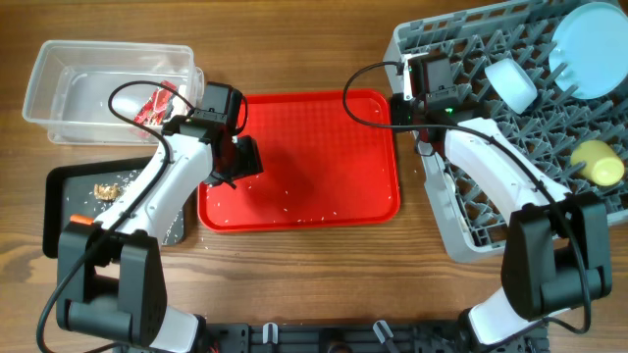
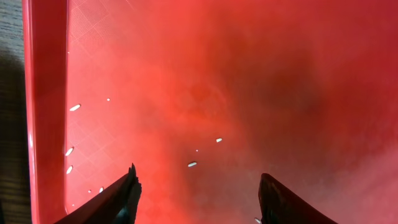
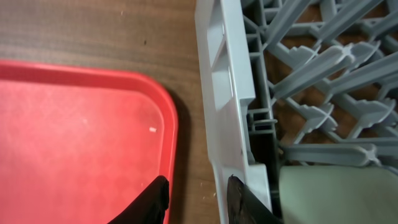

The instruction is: Sort waste into correct bins and load items into the dishwasher rack

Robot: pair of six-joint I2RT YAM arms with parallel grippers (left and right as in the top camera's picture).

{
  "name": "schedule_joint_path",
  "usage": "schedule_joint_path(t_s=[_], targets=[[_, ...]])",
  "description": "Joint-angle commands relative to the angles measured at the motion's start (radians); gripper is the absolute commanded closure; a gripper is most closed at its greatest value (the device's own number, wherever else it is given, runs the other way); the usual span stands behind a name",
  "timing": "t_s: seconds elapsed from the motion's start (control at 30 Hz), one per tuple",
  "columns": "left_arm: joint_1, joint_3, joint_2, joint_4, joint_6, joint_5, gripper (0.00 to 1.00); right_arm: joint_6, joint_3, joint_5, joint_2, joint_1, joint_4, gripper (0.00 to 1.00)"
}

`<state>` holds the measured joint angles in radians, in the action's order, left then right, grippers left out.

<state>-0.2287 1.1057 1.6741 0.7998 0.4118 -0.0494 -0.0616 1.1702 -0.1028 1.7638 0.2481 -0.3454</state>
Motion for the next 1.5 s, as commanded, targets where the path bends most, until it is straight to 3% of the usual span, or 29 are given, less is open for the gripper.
schedule_joint_path(t_s=[0.0,0.73,1.03,1.47], targets=[[-0.003,0.005,0.009,-0.003,-0.012,0.016,0.38,0.01,0.002,-0.079,0.013,-0.01,0.038,0.66],[-0.003,0.005,0.009,-0.003,-0.012,0.016,0.37,0.01,0.001,-0.092,0.013,-0.01,0.076,0.66],[-0.003,0.005,0.009,-0.003,-0.012,0.017,0.37,0.009,0.001,0.007,0.013,-0.01,0.017,0.66],[-0.003,0.005,0.009,-0.003,-0.012,0.016,0.37,0.01,0.001,-0.084,0.013,-0.012,0.106,0.66]])
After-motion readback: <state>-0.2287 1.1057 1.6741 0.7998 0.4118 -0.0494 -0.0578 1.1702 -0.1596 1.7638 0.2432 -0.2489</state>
